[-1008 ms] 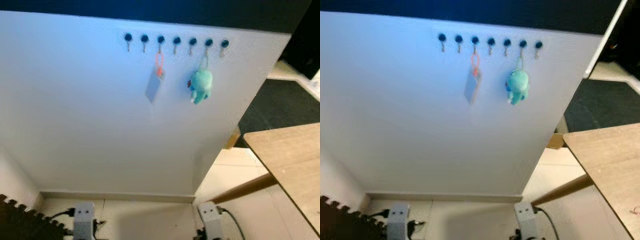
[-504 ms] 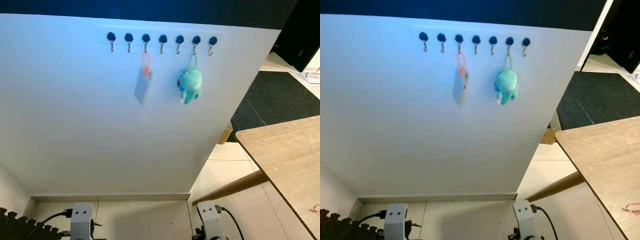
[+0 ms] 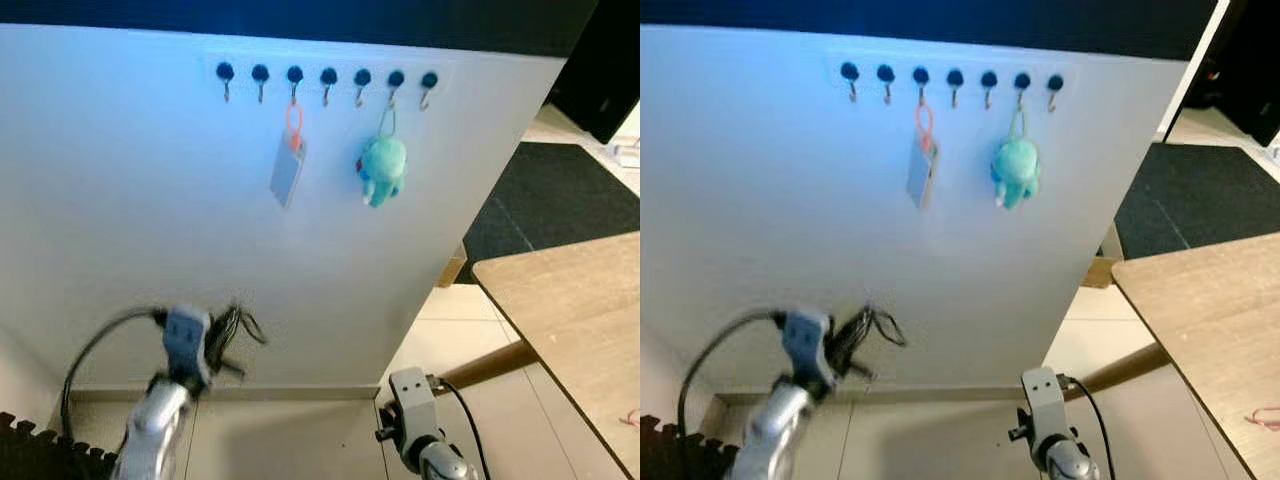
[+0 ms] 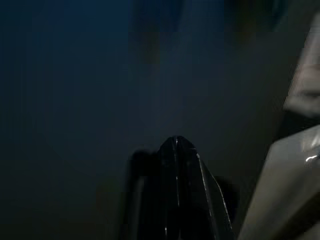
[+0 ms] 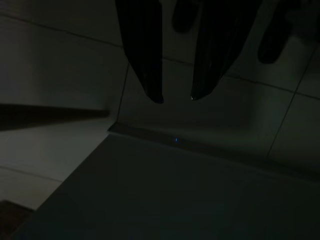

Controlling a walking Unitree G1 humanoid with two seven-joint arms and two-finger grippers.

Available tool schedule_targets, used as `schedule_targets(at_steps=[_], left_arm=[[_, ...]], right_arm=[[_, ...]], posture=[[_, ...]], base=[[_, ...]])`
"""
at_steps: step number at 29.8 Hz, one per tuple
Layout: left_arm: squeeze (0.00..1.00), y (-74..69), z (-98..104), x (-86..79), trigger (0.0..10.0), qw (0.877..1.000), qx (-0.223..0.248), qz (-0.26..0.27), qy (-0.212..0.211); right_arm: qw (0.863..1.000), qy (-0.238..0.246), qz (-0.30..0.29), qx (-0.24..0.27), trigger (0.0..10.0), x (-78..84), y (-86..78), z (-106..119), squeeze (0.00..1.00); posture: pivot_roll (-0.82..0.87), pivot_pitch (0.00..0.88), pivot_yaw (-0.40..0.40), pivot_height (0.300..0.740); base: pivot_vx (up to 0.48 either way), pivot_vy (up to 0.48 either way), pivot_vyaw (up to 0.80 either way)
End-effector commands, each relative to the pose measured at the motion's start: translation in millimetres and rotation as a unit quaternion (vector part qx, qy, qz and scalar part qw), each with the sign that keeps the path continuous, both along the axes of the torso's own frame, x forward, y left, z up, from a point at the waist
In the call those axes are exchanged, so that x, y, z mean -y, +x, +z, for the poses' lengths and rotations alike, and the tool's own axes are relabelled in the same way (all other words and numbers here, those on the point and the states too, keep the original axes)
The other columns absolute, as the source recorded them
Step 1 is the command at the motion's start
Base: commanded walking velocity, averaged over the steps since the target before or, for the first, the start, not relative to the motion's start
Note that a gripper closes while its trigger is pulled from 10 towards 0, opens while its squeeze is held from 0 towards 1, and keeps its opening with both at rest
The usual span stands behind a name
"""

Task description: Hang keys on a hook

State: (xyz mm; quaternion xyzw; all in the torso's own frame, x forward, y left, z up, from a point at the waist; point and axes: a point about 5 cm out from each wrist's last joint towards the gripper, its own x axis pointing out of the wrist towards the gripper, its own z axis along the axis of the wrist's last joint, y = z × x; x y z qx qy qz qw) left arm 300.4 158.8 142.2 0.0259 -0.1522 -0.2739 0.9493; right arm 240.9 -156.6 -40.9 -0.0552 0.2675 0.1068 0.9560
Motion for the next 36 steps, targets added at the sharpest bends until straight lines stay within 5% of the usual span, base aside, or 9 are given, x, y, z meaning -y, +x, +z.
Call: schedule_targets(at_steps=[1,9,16,27,36], left_arm=[[0.0,1.1,14.0,6.6,10.0,0.999,0.011,-0.038,-0.002],[0.0,22.3,83.5,37.7,10.0,0.989,0.058,-0.139,-0.005],[0.0,28.4,102.0,48.1,10.0,0.984,0.037,-0.173,0.029],[0.0,44.7,117.4,48.3,10.0,0.988,0.023,-0.139,0.065],[0.0,72.7,129.5,29.8,10.0,0.996,0.018,-0.02,0.089]], right_arm=[[1.0,0.006,-0.012,0.005,10.0,3.7,-0.5,0.6,0.0],[0.999,0.034,-0.033,0.024,10.0,-0.4,6.0,6.2,0.0],[0.999,0.034,-0.029,0.026,10.0,-1.7,6.6,6.7,0.0],[0.998,0.038,-0.034,0.027,10.0,-1.4,8.4,7.9,0.0],[0.998,0.04,-0.035,0.032,10.0,-2.4,12.3,10.6,0.0]], posture=[[0.08,0.066,-0.063,0.74],[0.07,0.064,-0.057,0.74],[0.06,0.066,-0.054,0.74],[0.06,0.068,-0.053,0.74],[0.06,0.068,-0.054,0.74]], base=[[0.0,0.0,0.0],[0.0,0.0,0.0],[0.0,0.0,0.0],[0.0,0.0,0.0],[0.0,0.0,0.0]])
